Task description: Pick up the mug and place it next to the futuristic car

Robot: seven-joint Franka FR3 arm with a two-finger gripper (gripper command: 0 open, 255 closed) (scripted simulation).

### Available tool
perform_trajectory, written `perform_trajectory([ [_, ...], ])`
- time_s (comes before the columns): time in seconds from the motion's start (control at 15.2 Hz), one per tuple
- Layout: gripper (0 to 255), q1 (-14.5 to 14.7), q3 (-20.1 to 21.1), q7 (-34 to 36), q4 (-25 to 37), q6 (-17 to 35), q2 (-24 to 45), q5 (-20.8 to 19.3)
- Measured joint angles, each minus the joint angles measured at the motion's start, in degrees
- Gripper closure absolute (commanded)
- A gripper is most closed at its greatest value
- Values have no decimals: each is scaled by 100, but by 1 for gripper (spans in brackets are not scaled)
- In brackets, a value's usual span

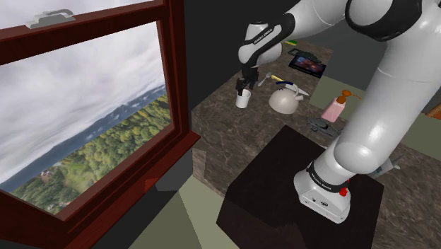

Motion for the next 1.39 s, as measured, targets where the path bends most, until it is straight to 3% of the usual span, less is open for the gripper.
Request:
perform_trajectory([
  [0.66, 0, -463, 52, -430, 1959, 287, 2205, 254],
  [1.39, 0, -570, 130, -481, 2222, 669, 2841, 335],
])
